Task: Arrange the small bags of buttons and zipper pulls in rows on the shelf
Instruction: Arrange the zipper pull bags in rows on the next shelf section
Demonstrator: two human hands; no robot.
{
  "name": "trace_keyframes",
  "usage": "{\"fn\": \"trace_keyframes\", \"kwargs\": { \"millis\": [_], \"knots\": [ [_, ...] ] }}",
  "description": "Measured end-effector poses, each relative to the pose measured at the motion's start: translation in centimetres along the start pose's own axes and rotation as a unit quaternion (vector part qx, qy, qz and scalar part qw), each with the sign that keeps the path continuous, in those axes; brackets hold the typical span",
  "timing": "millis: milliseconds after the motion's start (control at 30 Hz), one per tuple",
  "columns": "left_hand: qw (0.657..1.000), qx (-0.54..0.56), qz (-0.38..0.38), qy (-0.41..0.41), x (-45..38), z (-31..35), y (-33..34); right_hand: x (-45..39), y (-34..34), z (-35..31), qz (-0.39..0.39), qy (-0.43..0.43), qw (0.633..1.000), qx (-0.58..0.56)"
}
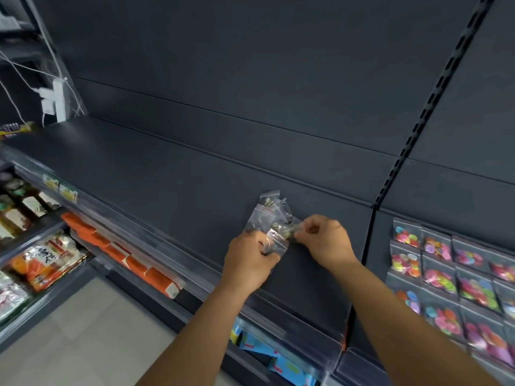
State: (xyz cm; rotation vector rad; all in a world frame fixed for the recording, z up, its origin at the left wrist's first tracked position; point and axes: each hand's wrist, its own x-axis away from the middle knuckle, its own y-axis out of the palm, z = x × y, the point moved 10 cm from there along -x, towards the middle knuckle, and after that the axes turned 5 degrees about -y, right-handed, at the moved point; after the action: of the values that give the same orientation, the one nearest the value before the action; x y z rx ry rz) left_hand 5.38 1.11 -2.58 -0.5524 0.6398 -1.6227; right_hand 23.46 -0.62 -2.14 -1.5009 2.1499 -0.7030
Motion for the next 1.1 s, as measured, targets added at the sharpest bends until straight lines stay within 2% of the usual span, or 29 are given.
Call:
{"fn": "trace_keyframes", "kwargs": {
  "millis": [167, 300, 400, 500, 667, 833, 1000, 1100],
  "knots": [
    [0.987, 0.157, -0.031, -0.031, -0.5, 0.2, -0.8, 1.2, -2.5, -0.3, 0.055, 0.001, 0.986, -0.158],
    [0.973, 0.228, -0.03, -0.022, -0.7, 2.4, -1.6, 2.3, -4.8, -1.3, 0.072, -0.009, 0.976, -0.203],
    [0.958, 0.264, -0.111, 0.005, 0.2, 5.1, 0.2, 3.7, -6.8, -1.9, 0.097, -0.025, 0.982, -0.157],
    [0.948, 0.254, -0.186, 0.035, 1.8, 7.4, 2.2, 5.5, -8.5, -2.0, 0.126, -0.03, 0.983, -0.133],
    [0.946, 0.268, -0.182, 0.037, 2.8, 9.2, 3.2, 9.8, -12.7, 0.2, 0.226, 0.011, 0.967, -0.118],
    [0.929, 0.232, -0.276, 0.084, 7.0, 12.9, 7.8, 13.9, -15.2, 1.8, 0.248, 0.032, 0.964, -0.088],
    [0.9, 0.228, -0.356, 0.102, 11.5, 16.6, 11.8, 18.5, -19.5, 4.3, 0.332, 0.069, 0.94, -0.039],
    [0.87, 0.254, -0.405, 0.115, 14.7, 19.3, 13.8, 21.5, -22.1, 5.7, 0.376, 0.077, 0.923, -0.012]
  ]
}}
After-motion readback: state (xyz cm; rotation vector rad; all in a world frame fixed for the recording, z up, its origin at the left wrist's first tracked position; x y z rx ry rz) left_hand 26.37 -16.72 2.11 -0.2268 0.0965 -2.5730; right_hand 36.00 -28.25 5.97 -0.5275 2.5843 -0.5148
